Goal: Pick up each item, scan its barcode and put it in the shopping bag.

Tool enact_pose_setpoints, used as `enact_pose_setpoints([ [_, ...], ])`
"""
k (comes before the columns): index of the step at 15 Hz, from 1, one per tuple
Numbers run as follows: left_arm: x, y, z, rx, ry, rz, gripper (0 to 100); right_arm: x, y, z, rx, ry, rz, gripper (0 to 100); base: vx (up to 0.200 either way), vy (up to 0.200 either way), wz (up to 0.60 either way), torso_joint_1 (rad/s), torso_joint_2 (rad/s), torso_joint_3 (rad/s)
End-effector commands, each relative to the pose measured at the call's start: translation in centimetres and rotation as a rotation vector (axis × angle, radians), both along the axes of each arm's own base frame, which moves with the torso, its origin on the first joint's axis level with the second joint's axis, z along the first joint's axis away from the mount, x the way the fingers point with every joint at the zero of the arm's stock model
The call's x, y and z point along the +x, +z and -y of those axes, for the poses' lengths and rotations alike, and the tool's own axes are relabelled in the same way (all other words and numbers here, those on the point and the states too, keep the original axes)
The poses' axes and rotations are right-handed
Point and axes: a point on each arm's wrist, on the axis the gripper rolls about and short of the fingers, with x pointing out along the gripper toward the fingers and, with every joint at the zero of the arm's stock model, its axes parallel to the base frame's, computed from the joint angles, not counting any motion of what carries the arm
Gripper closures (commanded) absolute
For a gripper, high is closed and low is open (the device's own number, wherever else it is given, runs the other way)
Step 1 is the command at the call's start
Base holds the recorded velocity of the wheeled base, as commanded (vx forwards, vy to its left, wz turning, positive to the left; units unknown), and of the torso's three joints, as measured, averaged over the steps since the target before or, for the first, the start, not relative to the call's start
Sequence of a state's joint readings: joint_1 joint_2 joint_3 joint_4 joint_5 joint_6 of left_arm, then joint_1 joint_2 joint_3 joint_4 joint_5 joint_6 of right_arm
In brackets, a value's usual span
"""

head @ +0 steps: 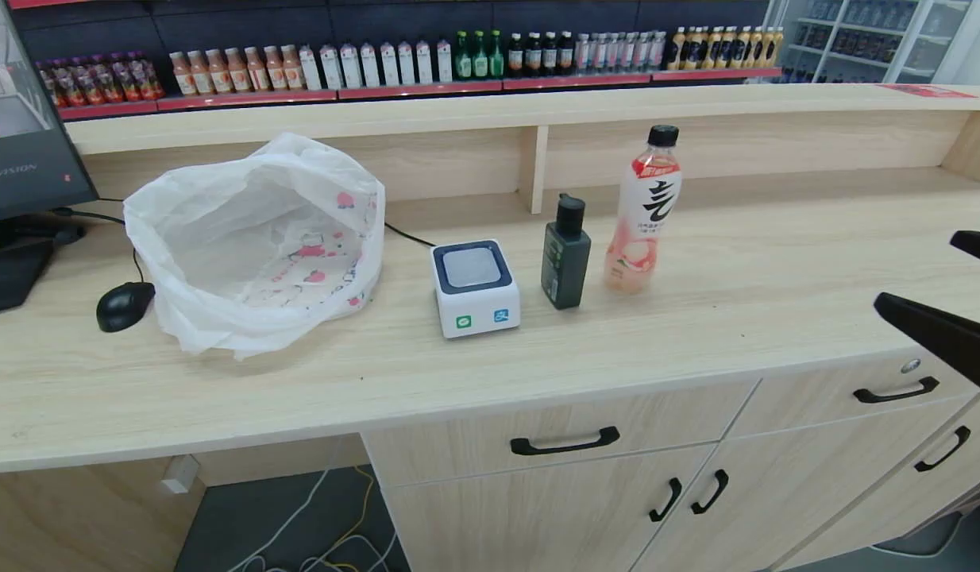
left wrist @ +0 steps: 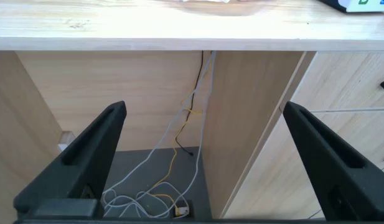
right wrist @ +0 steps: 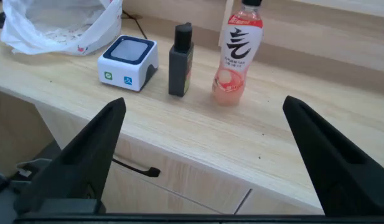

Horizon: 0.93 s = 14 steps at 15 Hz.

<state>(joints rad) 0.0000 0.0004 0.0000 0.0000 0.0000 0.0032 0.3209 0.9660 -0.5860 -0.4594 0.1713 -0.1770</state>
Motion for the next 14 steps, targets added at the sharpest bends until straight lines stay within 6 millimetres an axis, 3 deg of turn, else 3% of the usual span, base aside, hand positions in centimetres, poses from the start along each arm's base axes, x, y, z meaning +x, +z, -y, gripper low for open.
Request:
enact_pose_setpoints([
  [1,0.0,0.0,0.0,0.0,0.0,0.0,0,2.1,-0.7,-2.1,-0.028,0.039,-0.076,0,0.0,0.0,0.0,0.0,0.0,0.0],
  [4,0.0,0.0,0.0,0.0,0.0,0.0,0,3.6,-1.7,-4.7,-0.064,0.099,-0.144,0,0.0,0.0,0.0,0.0,0.0,0.0],
  [7,0.0,0.0,0.0,0.0,0.0,0.0,0,5.1,-2.9,-5.6,-0.081,0.095,-0.205,0,0.0,0.0,0.0,0.0,0.0,0.0],
  [14,0.0,0.0,0.0,0.0,0.0,0.0,0,9.7,-3.5,-9.3,0.0,0.069,-0.096,0,0.0,0.0,0.0,0.0,0.0,0.0],
])
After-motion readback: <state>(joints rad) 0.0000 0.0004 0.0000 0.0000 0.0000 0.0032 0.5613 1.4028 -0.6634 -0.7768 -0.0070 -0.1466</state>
